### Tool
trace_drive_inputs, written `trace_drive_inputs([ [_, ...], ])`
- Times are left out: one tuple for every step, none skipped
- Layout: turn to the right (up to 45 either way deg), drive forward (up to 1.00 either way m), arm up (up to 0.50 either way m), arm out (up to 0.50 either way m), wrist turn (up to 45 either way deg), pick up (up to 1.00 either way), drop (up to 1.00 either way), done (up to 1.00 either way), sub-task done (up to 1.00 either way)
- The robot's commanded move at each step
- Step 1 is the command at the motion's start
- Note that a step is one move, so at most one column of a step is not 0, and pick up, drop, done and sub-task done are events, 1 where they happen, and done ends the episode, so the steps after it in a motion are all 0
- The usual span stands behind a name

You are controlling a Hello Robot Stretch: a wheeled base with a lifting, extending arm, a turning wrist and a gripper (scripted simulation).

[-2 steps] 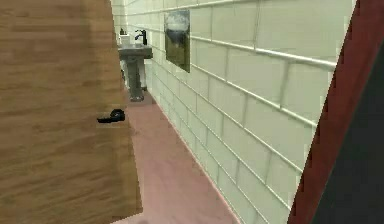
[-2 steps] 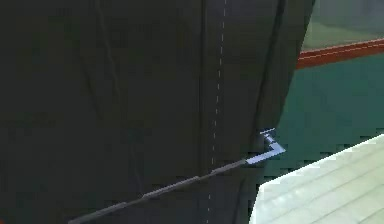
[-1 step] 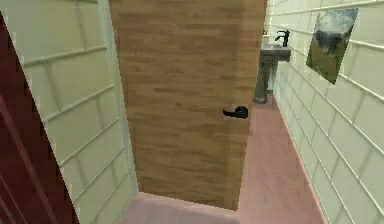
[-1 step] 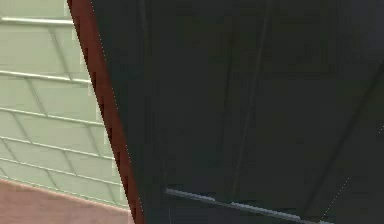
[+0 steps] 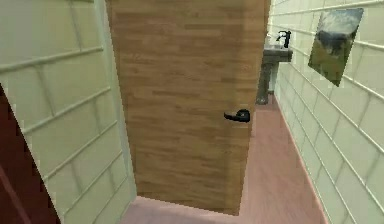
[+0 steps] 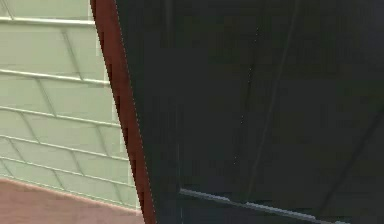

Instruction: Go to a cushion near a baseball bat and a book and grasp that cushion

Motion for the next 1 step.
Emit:
trace_drive_inputs([
  [45.0, 0.0, 0.0, 0.0, 0.0, 0.0, 0.0, 0.0, 0.0],
])
